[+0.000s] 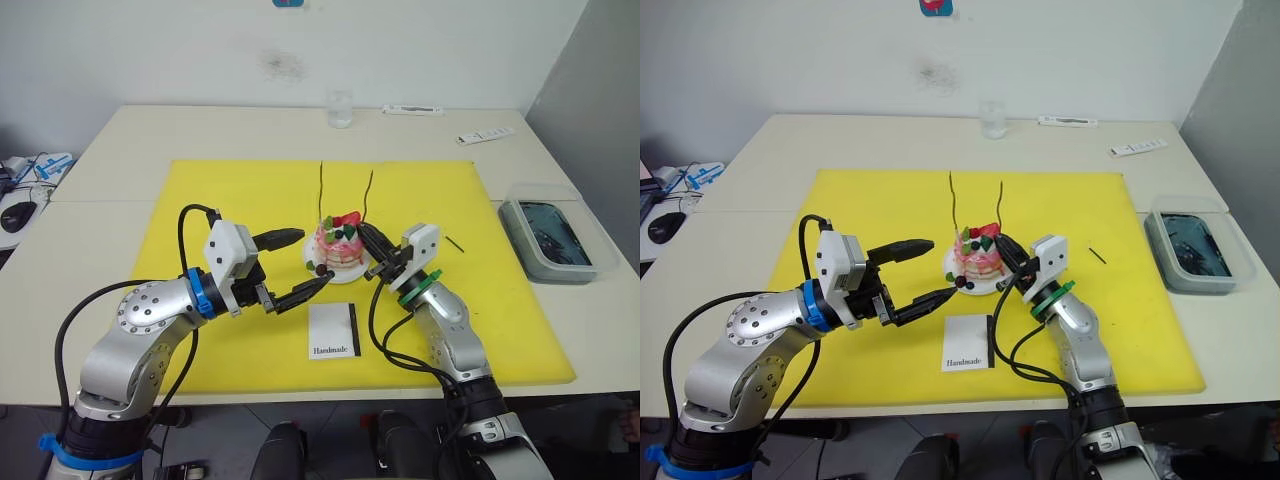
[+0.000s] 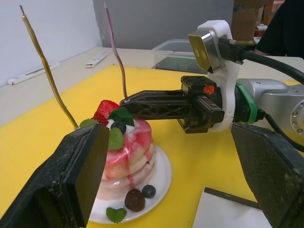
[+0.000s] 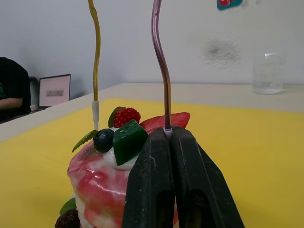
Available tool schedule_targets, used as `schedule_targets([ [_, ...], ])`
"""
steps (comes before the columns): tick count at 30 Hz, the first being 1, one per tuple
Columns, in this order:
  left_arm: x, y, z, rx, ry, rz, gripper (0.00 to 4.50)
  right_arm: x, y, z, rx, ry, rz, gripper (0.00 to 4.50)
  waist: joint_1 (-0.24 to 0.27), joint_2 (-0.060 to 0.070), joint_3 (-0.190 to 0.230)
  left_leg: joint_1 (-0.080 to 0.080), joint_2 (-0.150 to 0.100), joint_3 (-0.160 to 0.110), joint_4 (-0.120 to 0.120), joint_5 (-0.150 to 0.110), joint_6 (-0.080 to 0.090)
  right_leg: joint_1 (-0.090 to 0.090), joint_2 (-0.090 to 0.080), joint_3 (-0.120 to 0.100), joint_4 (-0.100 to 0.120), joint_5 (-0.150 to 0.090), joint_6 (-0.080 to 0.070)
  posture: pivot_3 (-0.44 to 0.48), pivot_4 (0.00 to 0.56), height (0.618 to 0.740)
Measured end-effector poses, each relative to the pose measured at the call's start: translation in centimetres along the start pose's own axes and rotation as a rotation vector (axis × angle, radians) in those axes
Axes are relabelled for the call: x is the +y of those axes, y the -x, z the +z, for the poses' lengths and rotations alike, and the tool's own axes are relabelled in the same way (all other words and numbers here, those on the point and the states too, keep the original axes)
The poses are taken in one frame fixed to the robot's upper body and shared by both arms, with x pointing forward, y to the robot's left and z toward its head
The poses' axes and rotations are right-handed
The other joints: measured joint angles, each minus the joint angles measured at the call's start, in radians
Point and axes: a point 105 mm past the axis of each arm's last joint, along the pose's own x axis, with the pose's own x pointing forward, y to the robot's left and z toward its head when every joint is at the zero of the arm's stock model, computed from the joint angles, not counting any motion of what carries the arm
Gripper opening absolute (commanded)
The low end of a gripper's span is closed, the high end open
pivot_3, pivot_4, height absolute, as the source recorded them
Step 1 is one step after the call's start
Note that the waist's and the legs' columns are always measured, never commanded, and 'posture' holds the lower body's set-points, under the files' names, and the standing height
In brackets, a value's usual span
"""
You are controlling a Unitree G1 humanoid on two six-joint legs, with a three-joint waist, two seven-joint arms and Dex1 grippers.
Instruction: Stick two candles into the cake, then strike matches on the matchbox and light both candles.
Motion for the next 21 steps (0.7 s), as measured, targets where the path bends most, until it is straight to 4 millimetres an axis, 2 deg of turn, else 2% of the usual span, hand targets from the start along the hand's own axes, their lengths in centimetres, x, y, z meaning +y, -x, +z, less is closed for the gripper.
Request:
schedule_targets([
  [1,0.0,0.0,0.0,0.0,0.0,0.0,4.5,0.1,0.0,0.1,-0.002,-0.008,0.004,0.03,0.0,0.0,0.0,0.0,0.0,0.0,0.0,0.0,0.0,0.0,0.0,0.0,0.0,0.0,0.0,0.0,0.15,0.74],
  [4,0.0,0.0,0.0,-0.001,0.0,0.0,4.5,0.0,0.0,0.1,-0.001,-0.013,0.002,0.68,0.0,0.0,0.0,0.0,0.0,0.0,0.0,0.0,0.0,0.0,0.0,0.0,0.0,0.0,0.0,0.0,0.15,0.74],
  [10,-0.1,-0.1,-0.1,0.002,-0.005,-0.004,4.5,-0.2,0.1,0.4,0.002,-0.001,0.001,2.8,0.0,0.0,0.0,0.0,0.0,0.0,0.0,0.0,0.0,0.0,0.0,0.0,0.0,0.0,0.0,0.0,0.15,0.74],
  [14,-0.1,-0.2,-0.2,0.006,-0.009,-0.001,4.5,-0.1,0.0,1.3,-0.024,0.013,-0.001,2.8,0.0,0.0,0.0,-0.001,0.0,0.0,0.0,0.0,0.0,0.0,0.0,0.0,0.0,0.0,0.0,0.0,0.15,0.74],
  [18,-0.1,-0.2,-0.2,0.003,-0.01,0.002,4.5,-0.2,0.0,3.1,-0.06,0.042,-0.012,2.8,0.0,0.0,0.0,-0.001,0.0,0.0,0.0,0.0,0.0,0.0,0.0,0.0,0.0,0.0,0.0,0.0,0.15,0.74],
  [21,-0.1,-0.2,-0.2,0.006,-0.005,0.002,4.5,-0.3,1.0,3.8,-0.047,0.054,-0.009,2.8,0.002,0.0,0.0,-0.001,0.0,0.0,0.0,0.0,0.0,0.0,0.0,0.0,-0.001,0.0,-0.001,0.0,0.15,0.74],
])
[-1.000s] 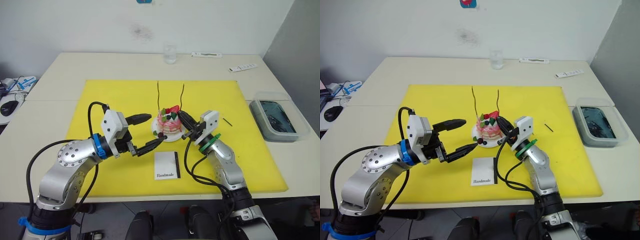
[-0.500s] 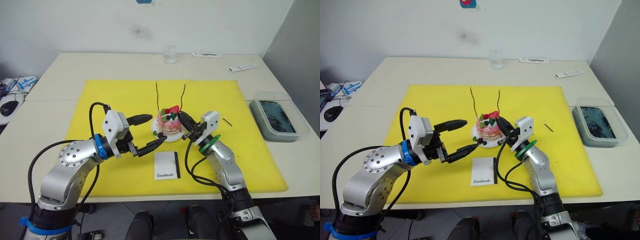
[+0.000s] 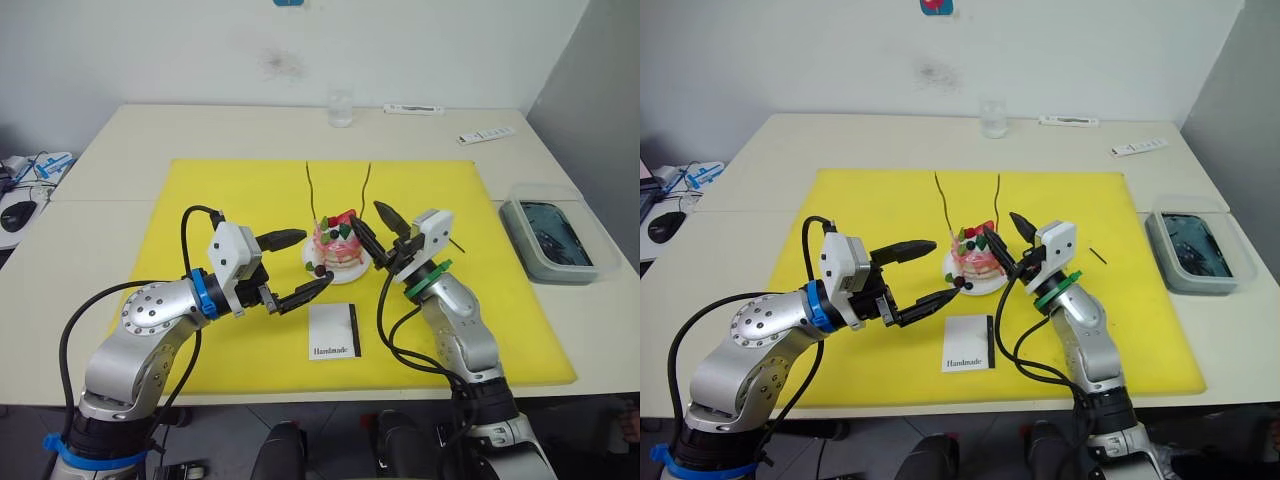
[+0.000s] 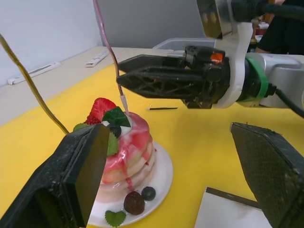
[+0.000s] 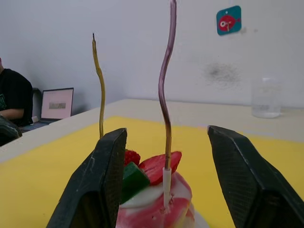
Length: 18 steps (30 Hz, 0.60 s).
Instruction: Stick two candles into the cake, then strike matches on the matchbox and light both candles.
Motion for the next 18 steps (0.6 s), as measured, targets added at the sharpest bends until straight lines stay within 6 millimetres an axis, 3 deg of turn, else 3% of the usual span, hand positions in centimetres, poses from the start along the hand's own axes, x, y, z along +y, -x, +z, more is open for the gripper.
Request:
schedule_targets([
  [5,0.4,1.8,-0.9,0.088,0.1,-0.011,4.5,-0.2,2.9,1.5,0.089,0.087,0.096,2.8,-0.001,0.0,0.0,0.0,0.0,0.0,0.0,0.0,0.0,-0.001,0.0,-0.001,0.0,-0.001,-0.002,0.0,0.15,0.74],
  [12,-0.2,5.6,-2.0,0.28,0.586,-0.103,4.5,0.6,6.5,2.5,0.282,0.168,0.285,2.8,-0.009,0.0,0.0,0.0,0.0,-0.001,0.0,0.0,0.0,0.0,0.0,-0.001,0.0,-0.004,-0.006,0.0,0.15,0.74],
  [15,-1.5,6.9,-2.3,0.335,0.784,-0.163,4.5,1.5,8.0,3.2,0.363,0.178,0.39,2.24,-0.009,0.0,0.0,0.0,0.0,-0.001,0.0,0.0,0.0,0.0,0.0,-0.001,0.0,-0.004,-0.006,0.0,0.15,0.74],
  [18,-2.0,7.6,-2.7,0.345,0.962,-0.183,4.5,1.9,9.4,2.9,0.48,0.193,0.478,1.26,-0.008,0.0,0.001,0.0,0.0,-0.001,0.0,0.0,0.0,0.0,-0.001,-0.002,0.0,-0.005,-0.007,0.0,0.15,0.74],
])
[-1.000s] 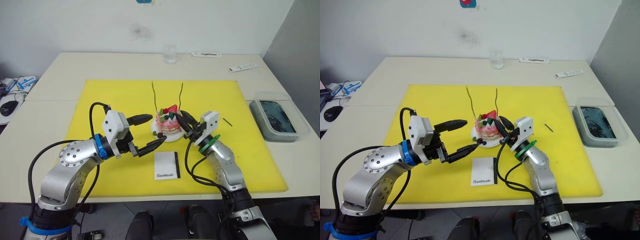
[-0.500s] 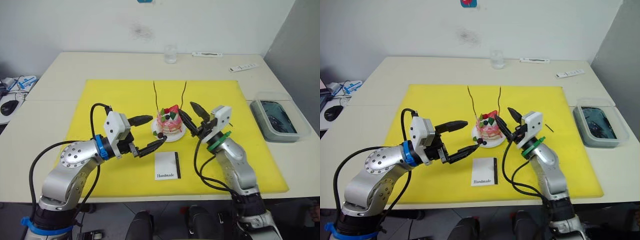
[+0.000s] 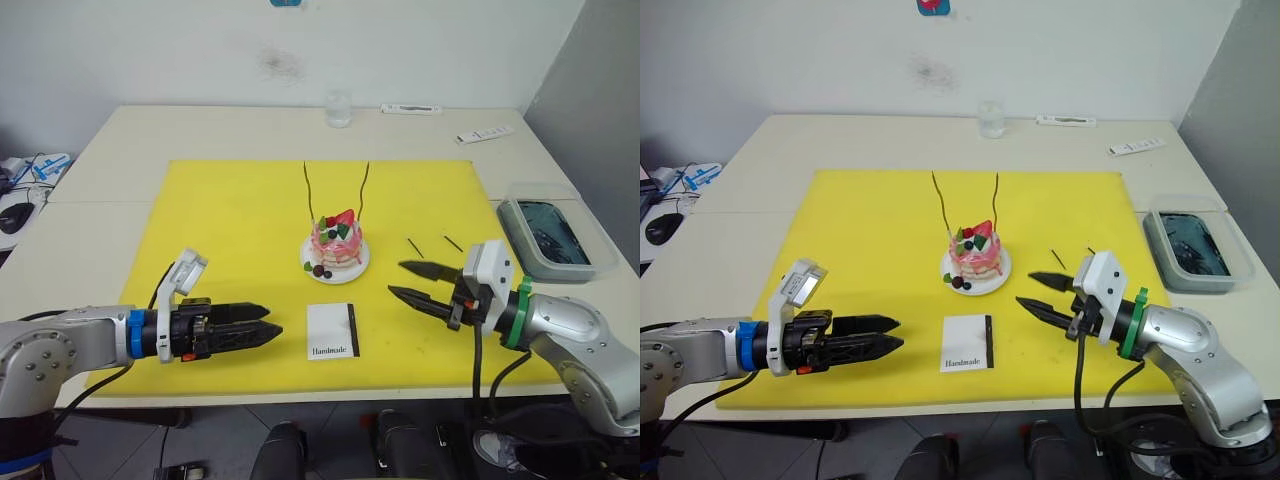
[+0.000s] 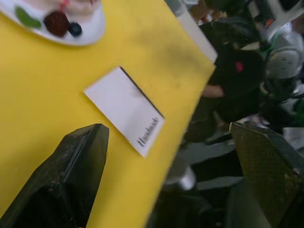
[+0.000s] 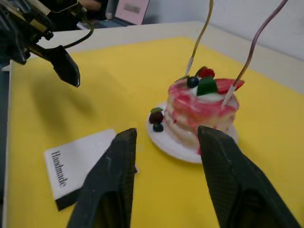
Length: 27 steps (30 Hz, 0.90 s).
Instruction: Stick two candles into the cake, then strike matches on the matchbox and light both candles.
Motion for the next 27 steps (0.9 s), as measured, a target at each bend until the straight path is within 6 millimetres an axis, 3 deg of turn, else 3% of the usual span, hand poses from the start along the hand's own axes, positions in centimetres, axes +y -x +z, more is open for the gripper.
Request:
schedule_targets([
  [3,0.5,0.1,-0.6,0.019,0.139,-0.008,4.5,0.5,0.4,-0.6,0.089,0.013,0.059,0.18,0.0,-0.002,0.0,0.0,0.0,0.0,0.0,0.0,0.0,0.0,0.0,-0.001,0.0,0.0,0.0,0.0,0.15,0.74],
  [4,0.6,0.1,-0.6,0.022,0.161,-0.007,4.5,0.6,0.4,-0.6,0.101,0.016,0.071,0.03,0.0,-0.002,0.0,0.0,0.0,0.0,0.0,0.0,0.0,0.0,0.0,-0.001,0.0,0.0,0.0,0.0,0.15,0.74],
  [15,2.5,-4.7,-0.8,0.052,0.308,-0.003,4.5,1.4,-2.0,-1.2,0.211,0.053,0.173,0.03,0.014,-0.002,0.0,-0.001,-0.001,-0.001,0.0,0.0,0.0,0.0,-0.001,-0.001,0.0,0.002,0.004,0.0,0.15,0.74],
  [27,2.8,-6.3,-1.0,0.043,0.316,0.008,4.5,2.3,-2.8,-3.9,0.313,0.033,0.225,0.03,0.021,-0.002,0.0,0.001,-0.003,-0.001,0.002,0.0,-0.001,0.003,-0.003,-0.001,-0.001,0.002,0.002,0.0,0.15,0.74],
])
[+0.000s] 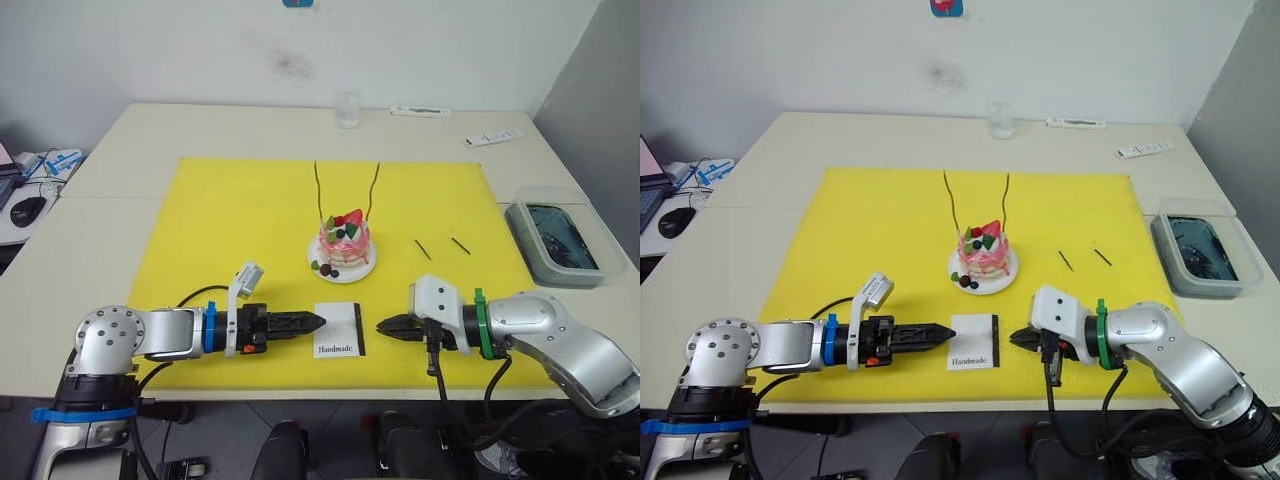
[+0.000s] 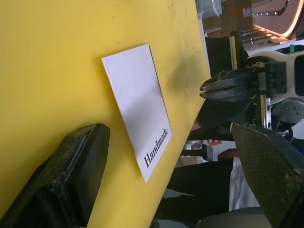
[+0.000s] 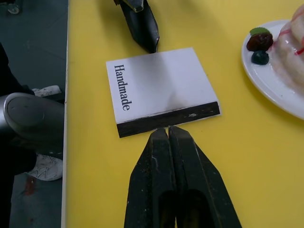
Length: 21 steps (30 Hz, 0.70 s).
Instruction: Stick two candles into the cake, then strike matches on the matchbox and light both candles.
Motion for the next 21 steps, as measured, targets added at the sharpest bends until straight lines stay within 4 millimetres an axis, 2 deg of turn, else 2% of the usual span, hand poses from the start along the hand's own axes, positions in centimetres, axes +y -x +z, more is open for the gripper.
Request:
schedule_targets([
  [11,0.1,-1.0,0.2,0.017,0.0,0.006,4.5,-0.8,-2.1,-1.7,0.052,-0.016,-0.011,0.03,0.001,0.0,-0.001,0.0,-0.001,-0.001,0.0,0.0,0.0,0.001,0.0,0.0,0.0,0.0,0.0,0.0,0.15,0.74],
  [21,0.5,-1.4,0.1,0.024,-0.003,0.023,4.5,-1.2,-3.6,-1.0,0.029,0.002,-0.017,0.03,0.0,0.001,-0.001,0.003,-0.001,-0.001,0.0,0.001,-0.001,0.003,0.0,0.0,0.0,0.0,0.001,0.0,0.15,0.74],
])
